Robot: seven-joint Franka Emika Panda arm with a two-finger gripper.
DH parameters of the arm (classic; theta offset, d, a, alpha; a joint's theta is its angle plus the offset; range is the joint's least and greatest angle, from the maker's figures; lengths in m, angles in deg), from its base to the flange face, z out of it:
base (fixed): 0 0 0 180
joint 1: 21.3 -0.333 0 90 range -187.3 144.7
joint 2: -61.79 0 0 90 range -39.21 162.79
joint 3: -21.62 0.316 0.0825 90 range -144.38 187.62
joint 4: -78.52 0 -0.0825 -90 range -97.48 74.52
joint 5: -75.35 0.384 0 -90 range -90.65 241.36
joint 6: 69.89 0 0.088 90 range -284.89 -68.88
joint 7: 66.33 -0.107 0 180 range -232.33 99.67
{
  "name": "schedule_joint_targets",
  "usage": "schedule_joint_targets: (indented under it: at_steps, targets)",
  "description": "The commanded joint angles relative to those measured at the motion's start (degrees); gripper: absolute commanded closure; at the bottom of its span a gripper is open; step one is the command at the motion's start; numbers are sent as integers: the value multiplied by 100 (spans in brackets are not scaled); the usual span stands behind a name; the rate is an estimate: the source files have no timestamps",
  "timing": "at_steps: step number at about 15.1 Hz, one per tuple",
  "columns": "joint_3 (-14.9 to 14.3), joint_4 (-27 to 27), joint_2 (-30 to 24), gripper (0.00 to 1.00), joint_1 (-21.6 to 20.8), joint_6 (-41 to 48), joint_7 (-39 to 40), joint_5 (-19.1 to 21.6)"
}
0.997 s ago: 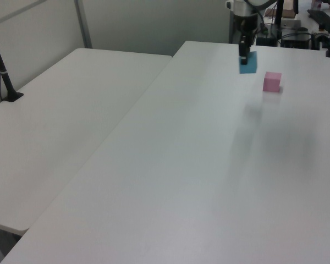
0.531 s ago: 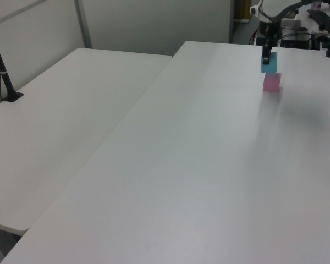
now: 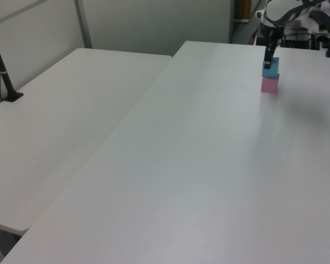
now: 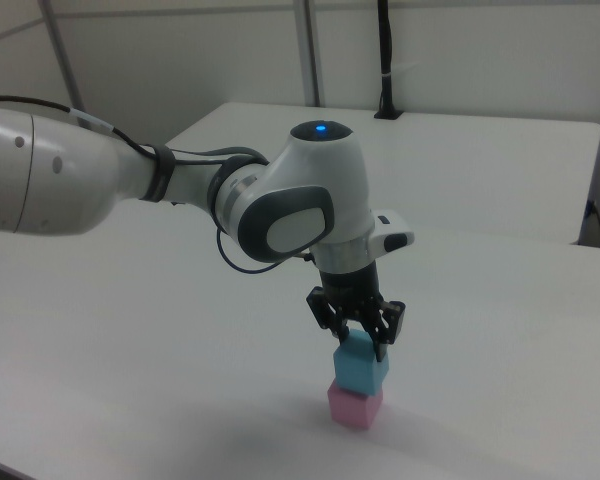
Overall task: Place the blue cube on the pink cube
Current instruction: 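Carry the held blue cube over the pink cube and lower it, then open the gripper to release the blue cube onto the pink cube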
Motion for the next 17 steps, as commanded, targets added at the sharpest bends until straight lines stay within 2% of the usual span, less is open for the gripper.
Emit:
schedule_joint_targets:
  at_steps: [1,4,7,8,9,10,11,17]
  targets:
    - [-158,-197,-231,78,-163,-90,-46,321]
    - [-175,-189,-257,76,-137,102,14,321]
    - [-280,-197,-354,54,-120,480,539,321]
    - [-350,-197,-363,45,-128,612,681,321]
    - [-351,-197,-363,31,-128,657,683,321]
    - [-351,-197,-363,5,-137,648,639,321]
    - [-351,-197,-363,0,-137,640,587,321]
    - [-360,-127,-354,0,-190,569,-178,374]
